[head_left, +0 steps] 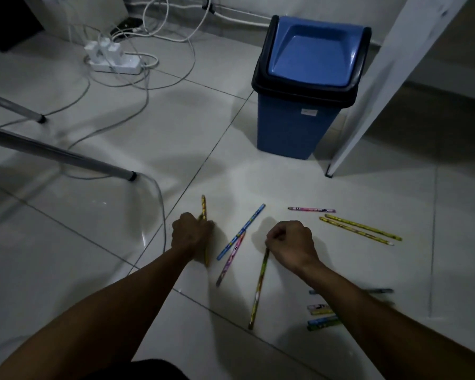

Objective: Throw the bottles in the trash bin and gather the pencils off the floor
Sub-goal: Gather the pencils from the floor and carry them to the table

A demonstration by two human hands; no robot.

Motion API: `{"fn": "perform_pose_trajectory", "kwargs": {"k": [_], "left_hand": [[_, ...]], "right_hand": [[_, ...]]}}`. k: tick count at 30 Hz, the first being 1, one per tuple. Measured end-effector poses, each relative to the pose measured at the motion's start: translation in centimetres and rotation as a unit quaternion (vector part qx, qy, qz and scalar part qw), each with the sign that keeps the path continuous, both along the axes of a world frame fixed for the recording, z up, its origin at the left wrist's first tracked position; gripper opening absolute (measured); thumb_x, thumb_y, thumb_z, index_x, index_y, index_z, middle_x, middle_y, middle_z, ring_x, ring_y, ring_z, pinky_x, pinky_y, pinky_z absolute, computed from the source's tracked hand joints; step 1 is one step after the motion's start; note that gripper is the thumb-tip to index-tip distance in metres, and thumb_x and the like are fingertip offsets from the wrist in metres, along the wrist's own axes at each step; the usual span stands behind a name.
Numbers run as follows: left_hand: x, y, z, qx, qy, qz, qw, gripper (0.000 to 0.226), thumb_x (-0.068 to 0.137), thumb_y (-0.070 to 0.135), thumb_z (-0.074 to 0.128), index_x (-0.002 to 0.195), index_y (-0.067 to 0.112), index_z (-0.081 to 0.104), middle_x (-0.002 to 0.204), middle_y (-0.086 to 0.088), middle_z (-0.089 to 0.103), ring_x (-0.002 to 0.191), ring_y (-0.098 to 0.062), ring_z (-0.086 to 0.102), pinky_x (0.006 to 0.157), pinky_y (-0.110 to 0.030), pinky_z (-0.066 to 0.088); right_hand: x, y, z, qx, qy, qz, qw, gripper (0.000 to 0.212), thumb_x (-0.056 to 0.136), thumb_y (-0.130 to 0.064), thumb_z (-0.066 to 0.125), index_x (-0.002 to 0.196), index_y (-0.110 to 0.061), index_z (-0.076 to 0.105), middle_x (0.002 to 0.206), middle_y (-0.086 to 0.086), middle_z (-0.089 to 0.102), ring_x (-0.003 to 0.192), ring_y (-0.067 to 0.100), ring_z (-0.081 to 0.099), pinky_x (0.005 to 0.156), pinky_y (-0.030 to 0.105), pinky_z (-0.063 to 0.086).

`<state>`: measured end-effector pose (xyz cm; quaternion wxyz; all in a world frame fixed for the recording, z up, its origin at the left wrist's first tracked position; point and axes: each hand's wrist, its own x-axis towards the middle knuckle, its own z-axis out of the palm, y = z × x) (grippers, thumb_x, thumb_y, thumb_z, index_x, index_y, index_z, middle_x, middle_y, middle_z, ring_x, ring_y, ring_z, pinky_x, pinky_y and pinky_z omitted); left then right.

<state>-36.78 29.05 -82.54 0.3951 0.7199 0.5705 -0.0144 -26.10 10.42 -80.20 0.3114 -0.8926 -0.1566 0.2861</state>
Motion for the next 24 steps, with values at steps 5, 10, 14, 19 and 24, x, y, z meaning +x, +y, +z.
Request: {"fn": "perform_pose_trajectory", "kwargs": {"k": [5,10,14,19,24], "left_hand": [[0.6,-0.5,0.3,0.024,0.044,-0.05,0.997,0.03,0.087,0.033,0.061,0.096,0.005,0.057,0.099,-0.018,0.064,0.088,-0.034,0.064,0.076,-0.042,0.057],[0.8,-0.8,0.5,0.027,0.101,-0.124,0.987,0.029,0.095,0.03,0.047,0.108,0.004,0.052,0.101,-0.013,0.057,0.098,-0.035,0.06,0.078,-0.039,0.049],[0.9,-0.9,0.3,0.008,0.058,-0.142,0.988,0.025,0.099,0.028,0.038,0.106,0.005,0.044,0.111,-0.019,0.058,0.098,-0.036,0.059,0.079,-0.042,0.048],[0.8,-0.7,0.8,-0.047,-0.038,-0.109,0.992,0.025,0.1,0.018,0.037,0.114,0.0,0.046,0.101,-0.015,0.053,0.078,-0.021,0.048,0.057,-0.031,0.039],[-0.3,-0.5,1.1,-0.122,-0.111,-0.043,0.985,0.022,0.1,0.015,0.039,0.108,0.003,0.054,0.093,-0.013,0.051,0.077,-0.021,0.045,0.065,-0.034,0.039]], "right_hand": [[0.3,-0.7,0.1,0.006,0.018,-0.022,1.0,0.011,0.08,-0.012,0.07,0.082,-0.02,0.076,0.087,-0.001,0.073,0.084,0.015,0.069,0.08,0.035,0.06],[0.2,-0.3,0.1,0.005,0.04,-0.04,0.998,0.009,0.081,-0.011,0.071,0.084,-0.018,0.076,0.09,0.0,0.073,0.087,0.017,0.068,0.082,0.032,0.058],[0.5,1.4,-0.3,0.007,0.069,-0.062,0.996,0.009,0.08,-0.008,0.068,0.081,-0.01,0.076,0.084,0.005,0.074,0.083,0.022,0.071,0.078,0.035,0.06],[1.3,5.3,-0.8,-0.001,0.121,-0.127,0.985,0.02,0.076,-0.015,0.07,0.089,0.0,0.072,0.081,0.015,0.074,0.069,0.03,0.074,0.059,0.035,0.059],[2.0,7.6,-1.3,-0.026,0.131,-0.136,0.982,0.032,0.077,-0.021,0.068,0.102,-0.004,0.058,0.096,0.015,0.069,0.044,0.026,0.068,0.045,0.034,0.057]]}}
